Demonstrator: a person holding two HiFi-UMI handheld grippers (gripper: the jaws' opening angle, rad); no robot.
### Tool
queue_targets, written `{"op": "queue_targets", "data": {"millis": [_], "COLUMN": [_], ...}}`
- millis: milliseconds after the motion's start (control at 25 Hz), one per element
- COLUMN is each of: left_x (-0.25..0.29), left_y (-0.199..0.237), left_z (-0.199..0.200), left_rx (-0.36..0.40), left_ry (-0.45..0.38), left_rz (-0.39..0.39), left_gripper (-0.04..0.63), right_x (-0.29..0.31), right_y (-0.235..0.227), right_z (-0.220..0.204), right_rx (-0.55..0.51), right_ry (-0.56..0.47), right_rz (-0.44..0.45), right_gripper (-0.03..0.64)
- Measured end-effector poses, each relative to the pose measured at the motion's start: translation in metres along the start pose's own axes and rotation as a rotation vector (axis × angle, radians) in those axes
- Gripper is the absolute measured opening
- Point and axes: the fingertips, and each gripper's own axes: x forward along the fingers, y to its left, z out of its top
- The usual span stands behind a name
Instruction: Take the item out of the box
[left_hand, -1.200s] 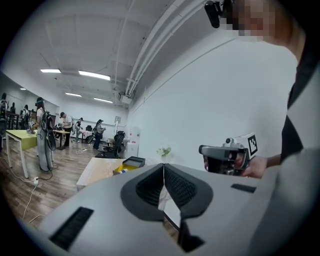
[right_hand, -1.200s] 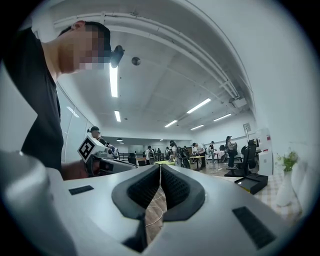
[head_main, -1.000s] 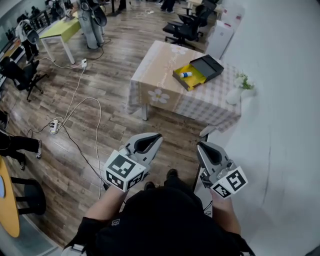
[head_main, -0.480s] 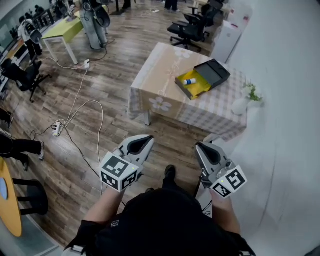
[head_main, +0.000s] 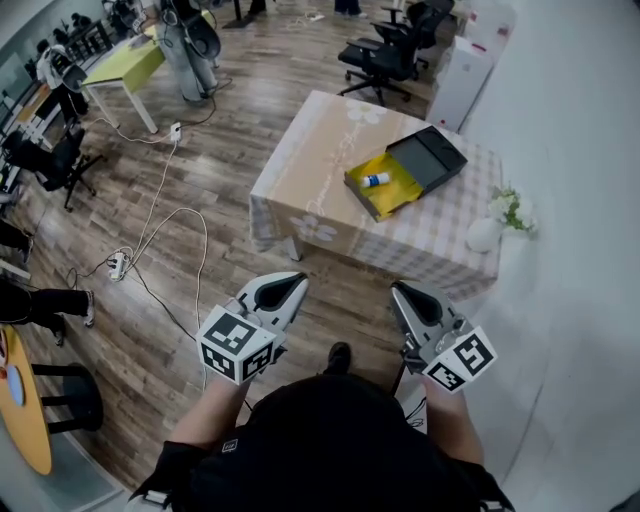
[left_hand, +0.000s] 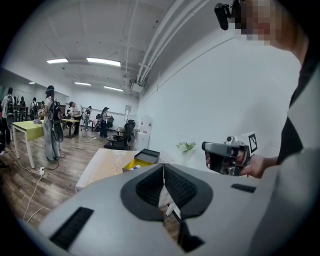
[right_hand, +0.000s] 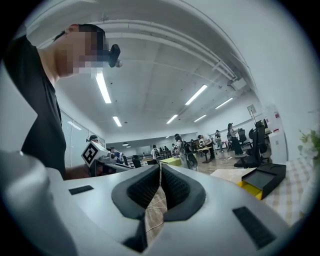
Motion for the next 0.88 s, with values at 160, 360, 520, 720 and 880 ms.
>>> {"op": "queue_targets", "data": {"millis": [160, 360, 520, 720, 880], "left_x": [0.035, 0.071, 0.097, 0.125, 0.149], "left_y": [0.002, -0.005, -0.007, -0.003, 0.012], "left_z": [0.014, 0.03, 0.038, 0.042, 0.049], "left_rx": [-0.005, 0.015, 0.003, -0.007, -0.011], "left_ry": [0.006, 0.02, 0.009, 0.013, 0.0], "left_rz": [-0.007, -0.018, -0.038, -0.07, -0.092], "left_gripper": [0.015, 0.015, 0.015, 0.015, 0.015], "right_x": [-0.002, -0.008, -0.013, -0.017, -0.007], "right_y": [-0.037, -0.07, -0.095, -0.123, -0.147], "right_z": [0.008, 0.017, 0.015, 0.01, 0.006], "right_rx": [0.019, 0.034, 0.043, 0.068, 0.078], "right_ry": [-0.012, -0.036, -0.032, -0.021, -0.004], "right_rz": [0.0, 0.007, -0.007, -0.05, -0.075], "right_gripper": [0.038, 0.038, 0.038, 0.038, 0.038]}}
